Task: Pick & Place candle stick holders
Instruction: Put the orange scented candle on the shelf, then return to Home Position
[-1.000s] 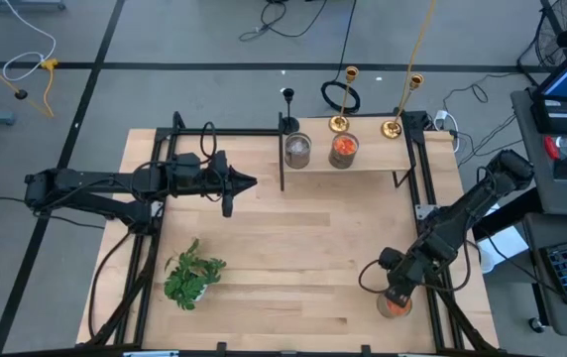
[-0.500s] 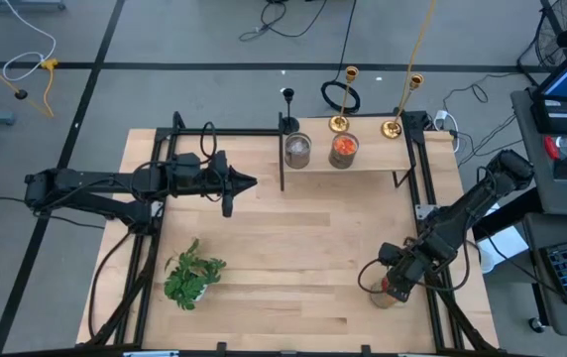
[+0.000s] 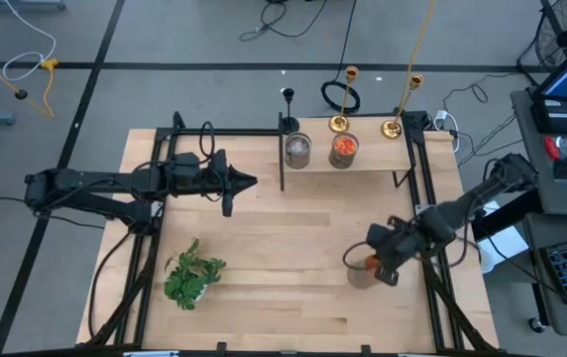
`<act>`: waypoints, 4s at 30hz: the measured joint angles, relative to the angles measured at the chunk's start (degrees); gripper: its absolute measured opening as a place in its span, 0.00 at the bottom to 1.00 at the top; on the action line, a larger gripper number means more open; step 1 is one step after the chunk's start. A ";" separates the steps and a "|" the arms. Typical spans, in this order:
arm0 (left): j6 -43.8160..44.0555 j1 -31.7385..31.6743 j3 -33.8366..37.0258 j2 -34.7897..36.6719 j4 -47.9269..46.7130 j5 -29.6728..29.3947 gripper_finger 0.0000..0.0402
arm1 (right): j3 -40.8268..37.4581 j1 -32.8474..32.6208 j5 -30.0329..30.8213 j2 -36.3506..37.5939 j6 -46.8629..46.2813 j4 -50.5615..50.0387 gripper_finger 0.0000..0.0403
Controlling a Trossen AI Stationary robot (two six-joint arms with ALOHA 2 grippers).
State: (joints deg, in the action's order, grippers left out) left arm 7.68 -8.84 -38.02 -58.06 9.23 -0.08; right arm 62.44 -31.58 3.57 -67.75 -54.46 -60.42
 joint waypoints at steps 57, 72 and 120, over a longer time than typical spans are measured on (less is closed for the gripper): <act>-5.43 -0.01 0.00 0.00 -0.46 0.00 0.10 | 20.91 75.10 12.87 -3.45 49.32 -19.35 0.00; -5.22 0.00 0.00 0.00 -0.48 0.00 0.10 | 20.80 78.65 12.73 -3.48 43.85 -19.96 0.01; -3.34 -0.02 0.00 3.30 0.84 0.00 0.10 | 15.57 77.48 9.62 13.17 50.73 -12.43 0.22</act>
State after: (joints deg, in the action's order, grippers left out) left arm 4.34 -8.86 -38.02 -54.76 10.08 -0.08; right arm 78.02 45.90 13.20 -54.57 -3.74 -72.85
